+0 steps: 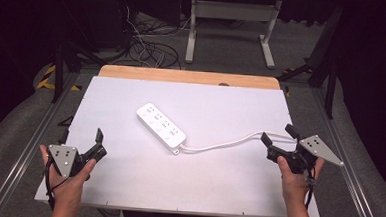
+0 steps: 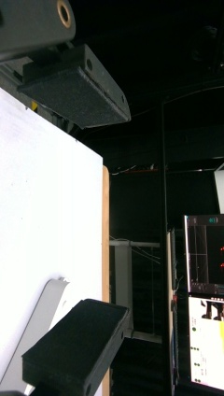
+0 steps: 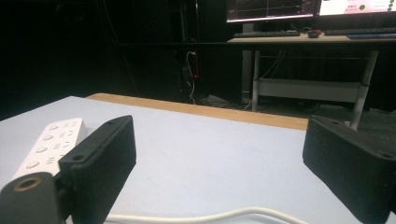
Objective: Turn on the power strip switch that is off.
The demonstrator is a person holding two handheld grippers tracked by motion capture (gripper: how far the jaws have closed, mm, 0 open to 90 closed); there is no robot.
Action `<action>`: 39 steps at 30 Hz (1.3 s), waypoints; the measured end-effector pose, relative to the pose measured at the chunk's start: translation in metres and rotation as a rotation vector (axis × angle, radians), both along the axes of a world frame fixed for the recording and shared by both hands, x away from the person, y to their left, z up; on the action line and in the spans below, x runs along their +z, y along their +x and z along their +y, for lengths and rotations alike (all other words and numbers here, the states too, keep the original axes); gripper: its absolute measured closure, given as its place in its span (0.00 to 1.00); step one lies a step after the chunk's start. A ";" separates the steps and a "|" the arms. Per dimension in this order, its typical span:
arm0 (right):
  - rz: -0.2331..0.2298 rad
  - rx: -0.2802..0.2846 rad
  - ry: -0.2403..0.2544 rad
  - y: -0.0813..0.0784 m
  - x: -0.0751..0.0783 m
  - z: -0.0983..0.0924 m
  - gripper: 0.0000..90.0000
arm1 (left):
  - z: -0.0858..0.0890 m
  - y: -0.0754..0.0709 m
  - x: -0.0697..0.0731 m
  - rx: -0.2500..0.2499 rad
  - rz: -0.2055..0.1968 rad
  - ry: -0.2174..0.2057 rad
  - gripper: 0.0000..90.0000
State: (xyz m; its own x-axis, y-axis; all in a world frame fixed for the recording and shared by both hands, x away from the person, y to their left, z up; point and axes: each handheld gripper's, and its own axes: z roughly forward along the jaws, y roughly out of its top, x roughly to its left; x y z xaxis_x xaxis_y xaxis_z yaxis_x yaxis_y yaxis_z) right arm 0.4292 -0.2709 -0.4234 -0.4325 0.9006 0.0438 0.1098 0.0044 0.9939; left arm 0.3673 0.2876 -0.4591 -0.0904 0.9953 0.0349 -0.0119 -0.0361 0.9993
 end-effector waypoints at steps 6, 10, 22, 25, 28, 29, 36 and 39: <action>-0.002 -0.012 -0.002 -0.001 0.000 -0.001 0.07 | 0.000 0.000 0.000 0.000 -0.002 -0.003 0.09; 0.002 -0.022 -0.001 0.000 0.000 0.000 0.06 | 0.001 -0.001 0.000 0.004 -0.001 -0.003 0.09; 0.003 -0.016 -0.034 0.001 -0.003 0.002 0.05 | 0.003 -0.003 0.000 0.009 -0.001 -0.008 0.09; 0.003 -0.014 -0.035 0.000 -0.003 0.002 0.05 | 0.002 -0.003 0.000 0.008 0.000 -0.008 0.09; 0.009 -0.008 -0.041 0.000 -0.003 0.002 0.06 | 0.001 -0.002 0.000 0.002 -0.001 -0.004 0.09; 0.011 -0.006 -0.041 0.000 -0.004 0.002 0.06 | 0.001 -0.003 0.000 0.001 -0.001 -0.003 0.09; 0.021 0.000 -0.040 0.003 -0.004 0.005 0.07 | 0.005 -0.007 0.000 0.016 -0.002 -0.005 0.09; 0.021 0.010 -0.046 0.003 -0.005 0.007 0.07 | 0.004 -0.006 0.000 0.015 0.000 -0.004 0.09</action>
State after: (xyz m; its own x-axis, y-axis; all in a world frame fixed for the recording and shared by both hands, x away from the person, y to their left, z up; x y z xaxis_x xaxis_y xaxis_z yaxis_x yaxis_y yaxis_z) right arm 0.4326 -0.2635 -0.4281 -0.4405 0.8977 0.0114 0.1300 0.0512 0.9902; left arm 0.3608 0.2920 -0.4593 -0.1053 0.9940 0.0309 -0.0111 -0.0322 0.9994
